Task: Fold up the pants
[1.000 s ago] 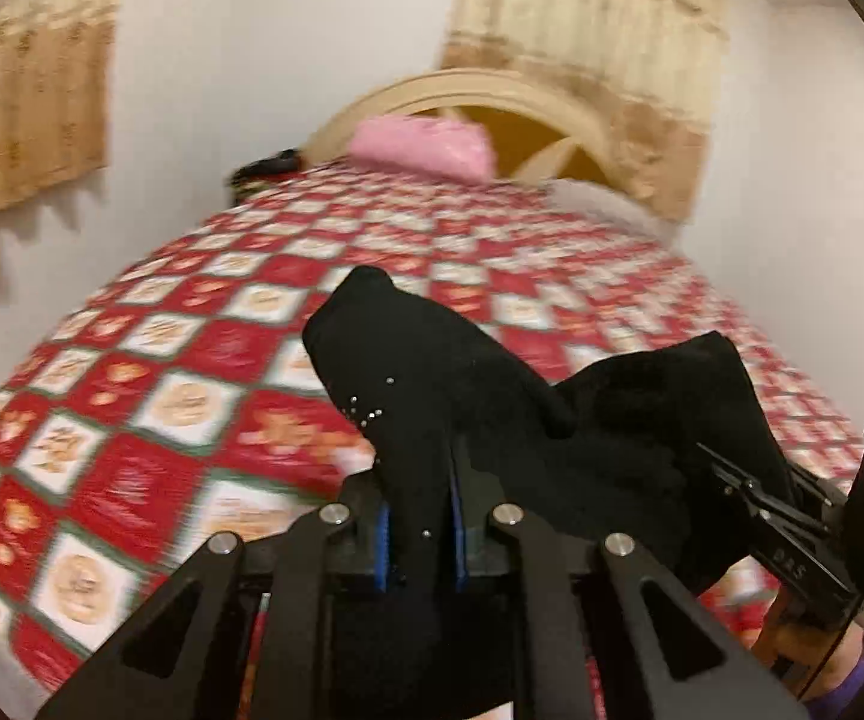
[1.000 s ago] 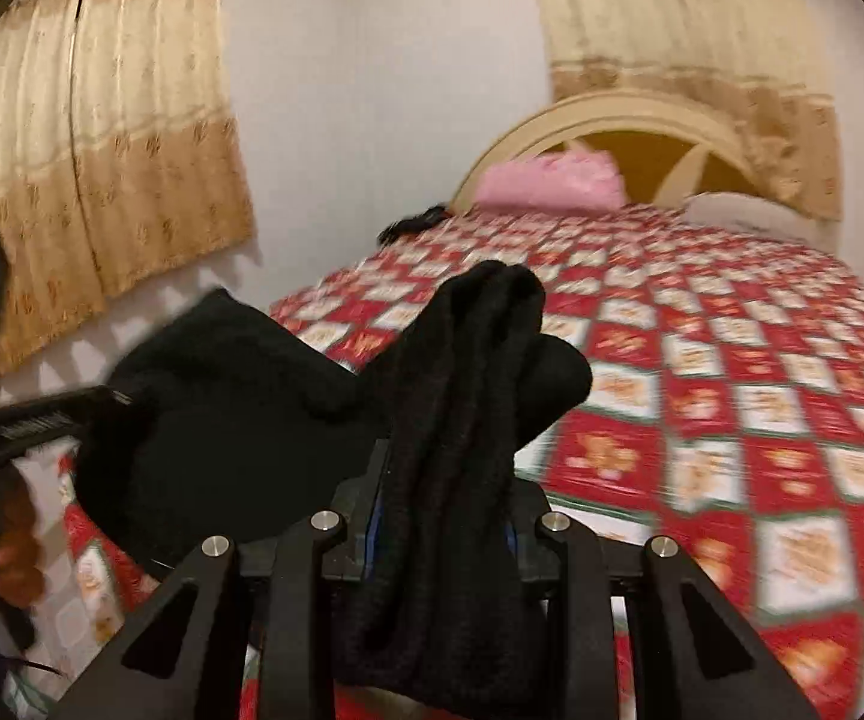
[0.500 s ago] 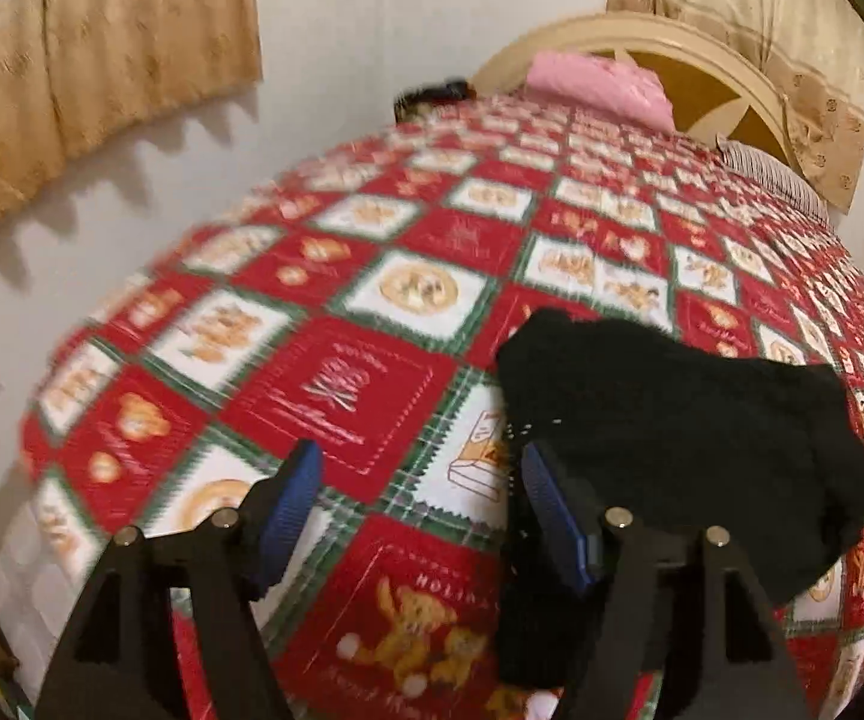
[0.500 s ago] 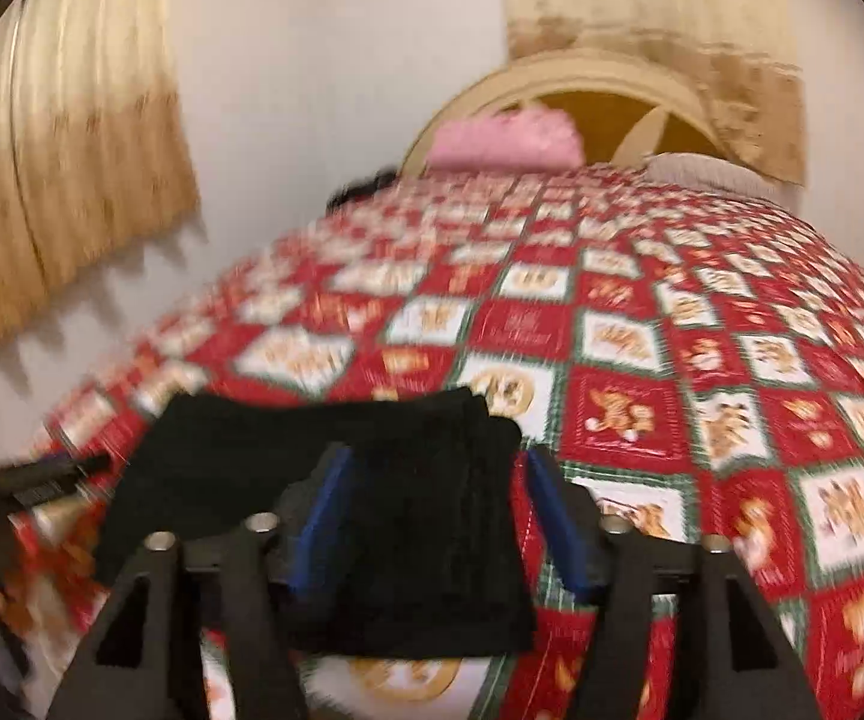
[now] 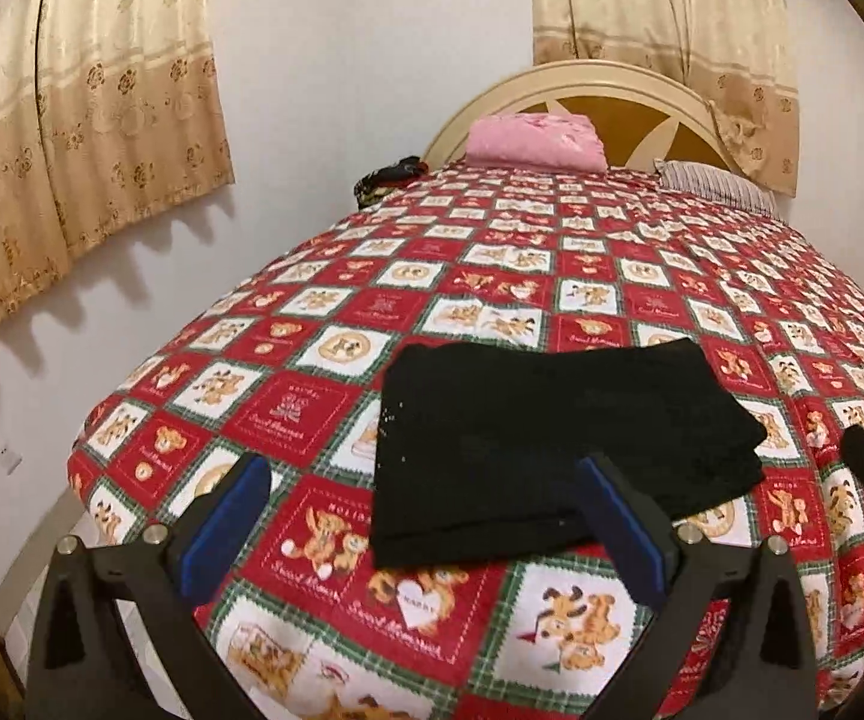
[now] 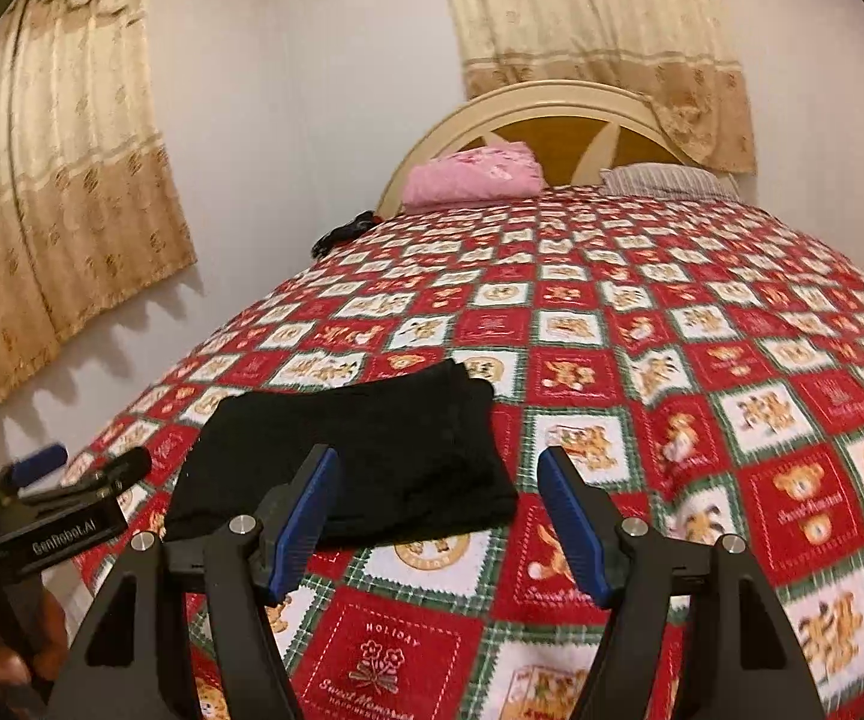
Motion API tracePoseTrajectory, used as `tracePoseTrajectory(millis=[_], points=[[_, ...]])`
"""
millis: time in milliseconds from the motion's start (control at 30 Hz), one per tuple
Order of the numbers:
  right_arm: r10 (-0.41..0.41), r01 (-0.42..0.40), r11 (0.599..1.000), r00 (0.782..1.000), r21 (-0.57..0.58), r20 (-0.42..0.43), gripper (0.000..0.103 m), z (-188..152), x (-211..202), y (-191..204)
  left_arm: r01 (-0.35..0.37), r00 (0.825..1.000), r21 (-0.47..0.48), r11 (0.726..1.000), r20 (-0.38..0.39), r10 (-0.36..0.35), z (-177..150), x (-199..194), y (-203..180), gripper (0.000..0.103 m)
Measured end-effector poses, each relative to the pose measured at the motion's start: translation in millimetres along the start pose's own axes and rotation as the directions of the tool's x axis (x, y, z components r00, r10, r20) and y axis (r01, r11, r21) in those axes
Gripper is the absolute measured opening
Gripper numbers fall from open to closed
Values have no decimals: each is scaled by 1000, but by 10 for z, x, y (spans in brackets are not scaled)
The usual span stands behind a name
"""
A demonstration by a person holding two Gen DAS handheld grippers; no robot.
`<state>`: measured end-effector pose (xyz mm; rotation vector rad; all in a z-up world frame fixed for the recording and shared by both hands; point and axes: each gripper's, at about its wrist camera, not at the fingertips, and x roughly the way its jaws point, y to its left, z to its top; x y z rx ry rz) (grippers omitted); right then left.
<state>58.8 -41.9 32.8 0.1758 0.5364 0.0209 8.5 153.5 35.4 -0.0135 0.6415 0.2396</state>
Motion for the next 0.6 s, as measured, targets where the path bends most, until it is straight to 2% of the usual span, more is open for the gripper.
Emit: tracePoseTrajectory(millis=[167, 333, 400, 467, 600], points=[[-10, 10, 1000, 999, 5, 31, 70, -1, -160, 2, 31, 1000, -20, 999, -5, -31, -52, -101, 21, 103], [18, -17, 1000, 999, -17, 33, 70, -15, -208, 116, 63, 998, -57, 996, 2, -63, -103, -170, 68, 103], [29, -28, 999, 999, -26, 25, 70, -33, -198, 162, 50, 998, -47, 998, 50, -47, -128, -240, 59, 103], [35, -35, 999, 999, -30, 17, 70, -47, -184, 187, -1, 995, -7, 1000, 99, 2, -137, -305, 6, 103], [35, -35, 999, 999, -28, 13, 70, -52, -171, 183, 7, 996, -3, 1000, 86, -7, -109, -300, -29, 103]])
